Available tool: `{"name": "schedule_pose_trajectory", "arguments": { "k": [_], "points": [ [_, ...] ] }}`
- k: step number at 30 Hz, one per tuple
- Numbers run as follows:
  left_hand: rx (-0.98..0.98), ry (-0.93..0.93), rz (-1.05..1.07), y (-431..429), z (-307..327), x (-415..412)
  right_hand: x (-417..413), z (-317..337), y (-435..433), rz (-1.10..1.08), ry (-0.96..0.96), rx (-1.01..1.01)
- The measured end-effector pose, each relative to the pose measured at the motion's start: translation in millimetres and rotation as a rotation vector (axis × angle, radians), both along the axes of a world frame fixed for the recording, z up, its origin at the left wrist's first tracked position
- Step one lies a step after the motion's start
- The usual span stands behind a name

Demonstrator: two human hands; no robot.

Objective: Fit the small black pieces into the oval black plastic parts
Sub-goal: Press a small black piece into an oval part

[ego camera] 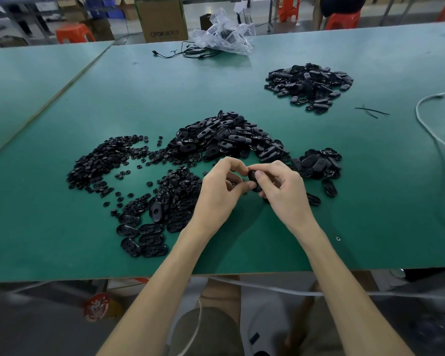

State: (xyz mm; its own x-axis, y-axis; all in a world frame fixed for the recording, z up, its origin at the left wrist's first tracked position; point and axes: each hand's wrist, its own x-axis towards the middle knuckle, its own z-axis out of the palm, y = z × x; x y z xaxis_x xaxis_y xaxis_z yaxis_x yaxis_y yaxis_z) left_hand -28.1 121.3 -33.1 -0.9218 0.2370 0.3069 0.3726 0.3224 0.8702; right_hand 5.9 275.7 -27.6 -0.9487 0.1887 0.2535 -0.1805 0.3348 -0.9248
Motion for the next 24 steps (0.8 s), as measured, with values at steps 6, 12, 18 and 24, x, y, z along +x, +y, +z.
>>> {"name": "schedule_pose_trajectory", "arguments": {
  "k": [6, 12, 18, 24],
  "points": [
    [-0.052, 0.075, -0.018, 0.0, -1.8, -1.5, 0.2, 0.0, -0.5, -0.002, -0.003, 0.020],
    [-0.019, 0.039, -0.008, -0.1, -1.0, -0.9, 0.4, 0.2, -0.6, 0.007, -0.002, 0.025],
    [0.054, -0.073, 0.004, -0.1, 0.6, 0.4, 0.4, 0.2, -0.2, 0.031, 0.019, 0.055],
    [0.102, -0.094, -0.007, -1.4, 1.5, 2.1, 0.4, -0.7, 0.2, 0.035, 0.020, 0.059]
  ]
}}
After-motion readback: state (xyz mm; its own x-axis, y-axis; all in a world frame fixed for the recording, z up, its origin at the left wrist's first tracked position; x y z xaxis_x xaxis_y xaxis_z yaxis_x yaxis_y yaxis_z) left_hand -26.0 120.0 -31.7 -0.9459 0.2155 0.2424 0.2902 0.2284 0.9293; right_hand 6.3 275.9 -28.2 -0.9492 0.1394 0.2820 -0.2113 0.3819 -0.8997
